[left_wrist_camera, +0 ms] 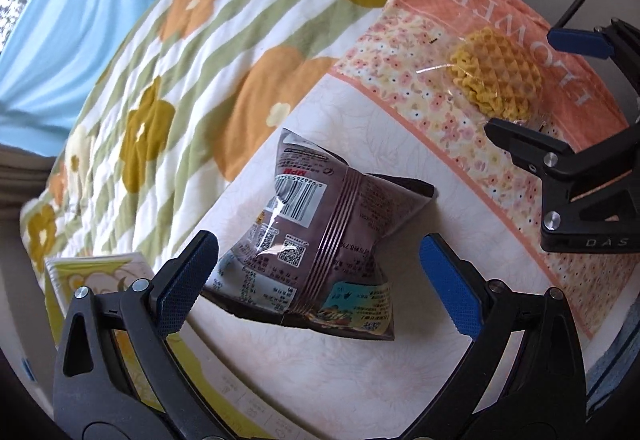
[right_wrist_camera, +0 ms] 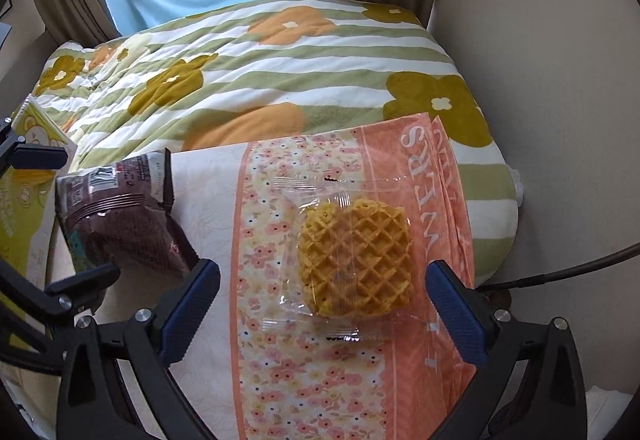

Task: Organize snacks
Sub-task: 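Grasp the brown snack bag with the left tool while the right tool grasps the waffle packet, then carry the brown bag and waffle packet over the yellow box and release them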

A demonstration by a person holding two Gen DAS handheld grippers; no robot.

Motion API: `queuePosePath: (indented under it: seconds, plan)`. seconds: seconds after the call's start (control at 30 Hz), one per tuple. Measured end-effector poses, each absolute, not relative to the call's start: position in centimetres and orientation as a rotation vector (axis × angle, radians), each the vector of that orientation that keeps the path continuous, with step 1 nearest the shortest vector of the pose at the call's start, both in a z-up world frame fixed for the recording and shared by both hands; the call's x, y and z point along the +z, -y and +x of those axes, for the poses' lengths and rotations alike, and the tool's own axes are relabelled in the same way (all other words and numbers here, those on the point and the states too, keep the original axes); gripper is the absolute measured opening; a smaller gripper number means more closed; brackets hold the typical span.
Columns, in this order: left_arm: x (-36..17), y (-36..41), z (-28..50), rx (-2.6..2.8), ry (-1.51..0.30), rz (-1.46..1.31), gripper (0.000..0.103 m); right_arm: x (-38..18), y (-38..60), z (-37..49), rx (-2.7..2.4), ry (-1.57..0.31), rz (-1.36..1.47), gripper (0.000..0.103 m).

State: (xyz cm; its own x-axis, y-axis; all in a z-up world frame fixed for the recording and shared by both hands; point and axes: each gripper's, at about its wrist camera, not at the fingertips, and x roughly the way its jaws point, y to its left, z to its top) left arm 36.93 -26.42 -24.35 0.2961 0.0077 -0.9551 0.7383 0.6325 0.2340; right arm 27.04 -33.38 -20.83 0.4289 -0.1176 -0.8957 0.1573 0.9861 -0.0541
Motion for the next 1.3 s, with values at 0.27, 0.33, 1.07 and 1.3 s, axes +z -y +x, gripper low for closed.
queuePosePath:
  seconds: [0.27,0.33,1.07,1.3]
  plan:
    - [-28.1,26.1,38.1,-0.545,-1.264,0.792,0.094,-23.6,34.6,29.3,-0.228,-1.186,0.074,0.102]
    - [-28.3,26.0,38.4,-0.542,-1.273,0.772,0.094,-23.9,35.1,29.6,-0.242,-1.199,0.07,0.102]
    - [-28.7,24.3,39.5,-0.488,-1.294,0.57,0.067,-25.3,35.8,30.2,-0.201,-1.278,0.098,0.073]
    - [-26.5,23.8,39.1,-0.462,-1.246,0.527,0.064,-23.6,35.5,29.5,-0.181,-1.239,0.098,0.069]
